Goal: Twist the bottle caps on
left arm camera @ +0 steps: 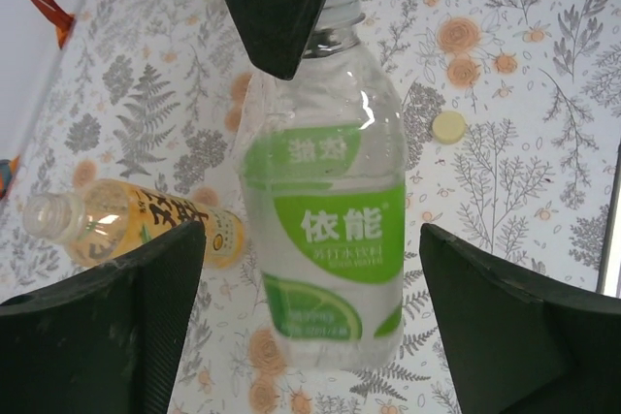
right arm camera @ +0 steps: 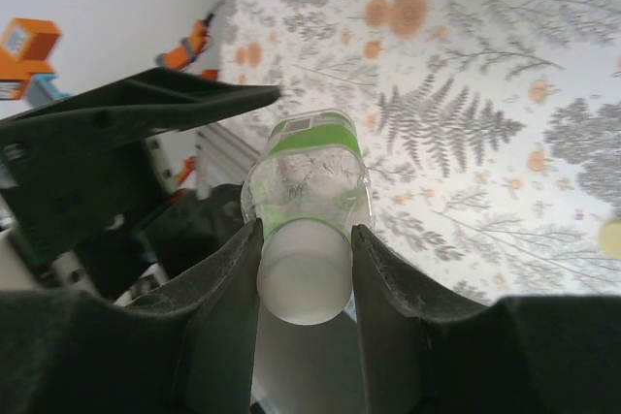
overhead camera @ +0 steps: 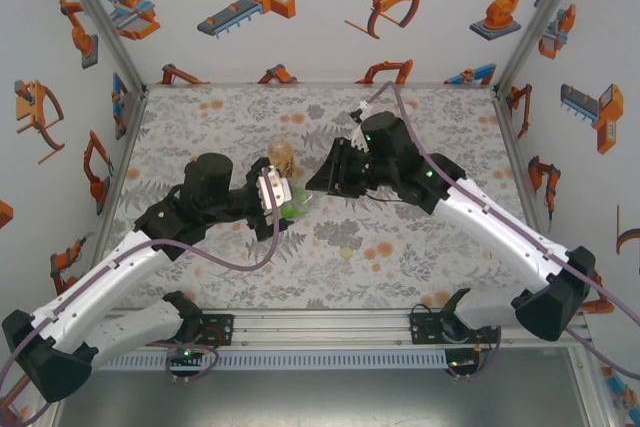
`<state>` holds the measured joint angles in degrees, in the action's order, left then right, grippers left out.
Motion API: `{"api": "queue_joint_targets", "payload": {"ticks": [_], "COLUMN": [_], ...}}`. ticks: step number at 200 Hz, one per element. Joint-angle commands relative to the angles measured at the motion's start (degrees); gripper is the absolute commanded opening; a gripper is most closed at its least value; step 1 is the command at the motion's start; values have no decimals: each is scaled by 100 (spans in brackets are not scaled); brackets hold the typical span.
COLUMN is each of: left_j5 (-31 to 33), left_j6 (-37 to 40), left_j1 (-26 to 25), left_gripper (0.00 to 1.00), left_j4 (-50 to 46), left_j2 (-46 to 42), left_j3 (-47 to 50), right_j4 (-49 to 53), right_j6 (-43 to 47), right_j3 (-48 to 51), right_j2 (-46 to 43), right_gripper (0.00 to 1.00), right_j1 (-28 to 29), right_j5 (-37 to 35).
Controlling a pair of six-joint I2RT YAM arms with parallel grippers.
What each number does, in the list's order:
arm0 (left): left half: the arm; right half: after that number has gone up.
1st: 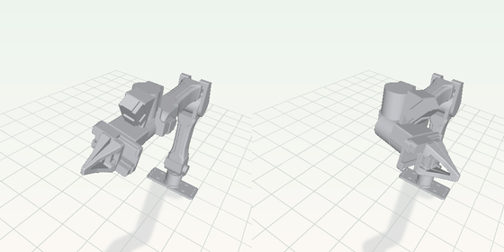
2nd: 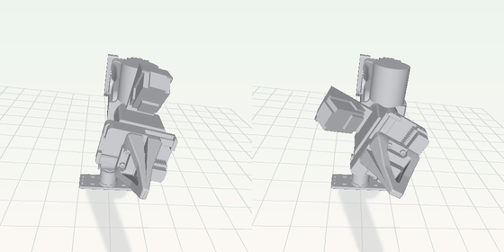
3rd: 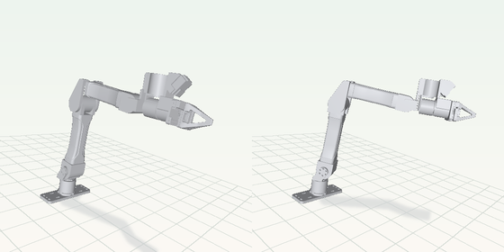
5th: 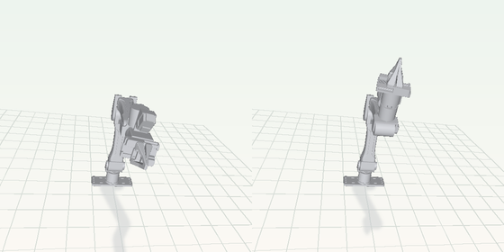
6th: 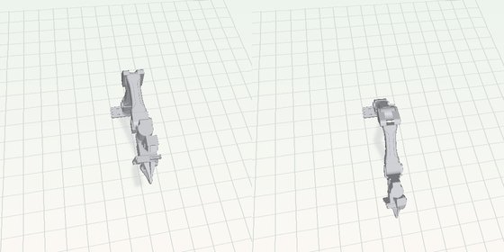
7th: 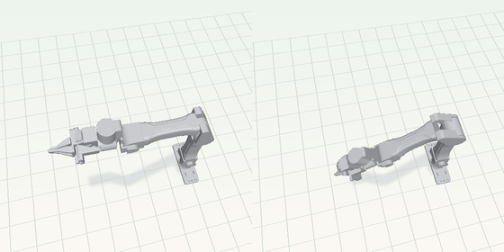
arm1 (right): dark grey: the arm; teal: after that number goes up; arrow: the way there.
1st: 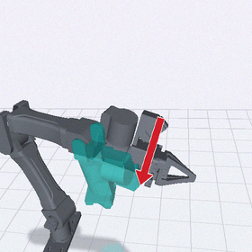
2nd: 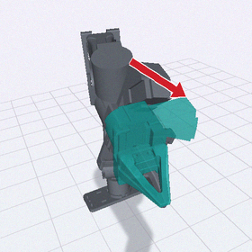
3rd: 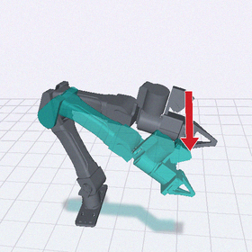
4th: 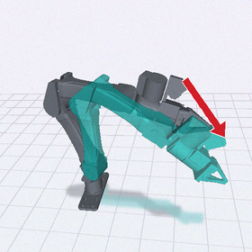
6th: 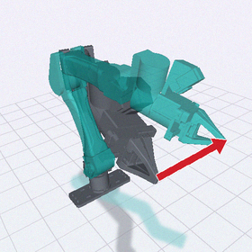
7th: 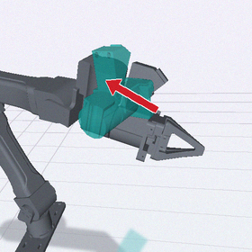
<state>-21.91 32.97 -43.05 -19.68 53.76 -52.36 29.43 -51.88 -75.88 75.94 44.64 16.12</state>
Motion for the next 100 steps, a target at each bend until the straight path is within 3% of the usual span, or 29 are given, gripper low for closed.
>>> {"api": "queue_joint_targets", "payload": {"ticks": [1, 100], "left_j5": [-11, 20], "left_j6": [-84, -120], "left_j1": [6, 4], "left_gripper": [84, 85], "left_j4": [159, 195], "left_j2": [-81, -95], "left_j3": [42, 59], "right_j4": [720, 1690], "right_j6": [713, 2592], "right_j3": [-416, -2080], "right_j2": [208, 2207], "right_gripper": [14, 12], "right_j1": [-110, -1007], "right_j5": [-394, -1760]}}
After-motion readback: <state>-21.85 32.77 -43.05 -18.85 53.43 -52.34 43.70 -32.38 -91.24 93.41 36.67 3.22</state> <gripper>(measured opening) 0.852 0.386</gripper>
